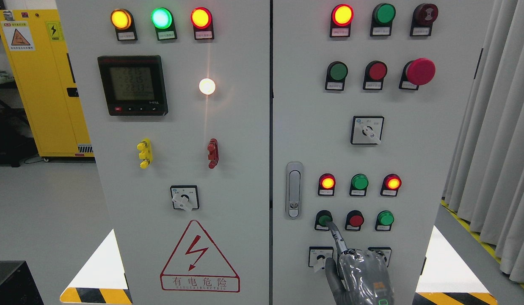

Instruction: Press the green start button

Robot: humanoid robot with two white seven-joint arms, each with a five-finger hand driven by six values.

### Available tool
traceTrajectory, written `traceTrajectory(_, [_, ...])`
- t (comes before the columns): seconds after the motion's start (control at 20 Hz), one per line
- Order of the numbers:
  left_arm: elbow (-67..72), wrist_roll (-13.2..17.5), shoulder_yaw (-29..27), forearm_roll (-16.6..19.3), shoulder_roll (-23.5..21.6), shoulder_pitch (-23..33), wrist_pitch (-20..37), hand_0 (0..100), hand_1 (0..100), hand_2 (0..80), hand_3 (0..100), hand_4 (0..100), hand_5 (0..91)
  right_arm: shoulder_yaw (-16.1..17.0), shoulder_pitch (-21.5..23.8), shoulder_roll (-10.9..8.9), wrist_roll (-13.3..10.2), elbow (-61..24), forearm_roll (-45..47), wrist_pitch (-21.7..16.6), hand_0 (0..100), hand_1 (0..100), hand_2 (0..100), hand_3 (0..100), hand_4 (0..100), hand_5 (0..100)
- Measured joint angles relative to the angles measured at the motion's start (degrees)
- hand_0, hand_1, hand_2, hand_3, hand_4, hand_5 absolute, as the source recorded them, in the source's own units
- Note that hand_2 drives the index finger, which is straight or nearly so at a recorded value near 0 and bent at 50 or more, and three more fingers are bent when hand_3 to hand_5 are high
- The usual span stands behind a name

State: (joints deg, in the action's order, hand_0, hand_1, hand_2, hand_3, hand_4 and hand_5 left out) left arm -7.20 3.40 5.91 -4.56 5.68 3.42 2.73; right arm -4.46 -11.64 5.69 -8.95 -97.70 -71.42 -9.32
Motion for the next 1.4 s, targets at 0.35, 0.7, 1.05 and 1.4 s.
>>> traceTrajectory(0.35, [0.0,0.0,0.0,0.0,0.0,0.0,0.0,12,56,0.0,0,0,0.0,-1.1,1.4,0.01,-0.5,-2.2,5.6,-0.7,89,96,0,94,100,100])
traceTrajectory(0.7, [0.0,0.0,0.0,0.0,0.0,0.0,0.0,12,56,0.0,0,0,0.0,-3.1,3.7,-0.11,-0.2,-3.9,19.7,-1.4,87,92,0,92,100,100])
traceTrajectory(1.05, [0.0,0.0,0.0,0.0,0.0,0.0,0.0,12,56,0.0,0,0,0.0,-4.4,8.3,-0.22,-0.2,-4.8,29.1,-7.9,91,84,0,43,48,55])
traceTrajectory(1.4, [0.0,0.0,0.0,0.0,0.0,0.0,0.0,12,56,0.0,0,0,0.0,-5.4,10.7,-0.38,3.2,-5.6,42.4,-9.4,83,80,0,0,0,0])
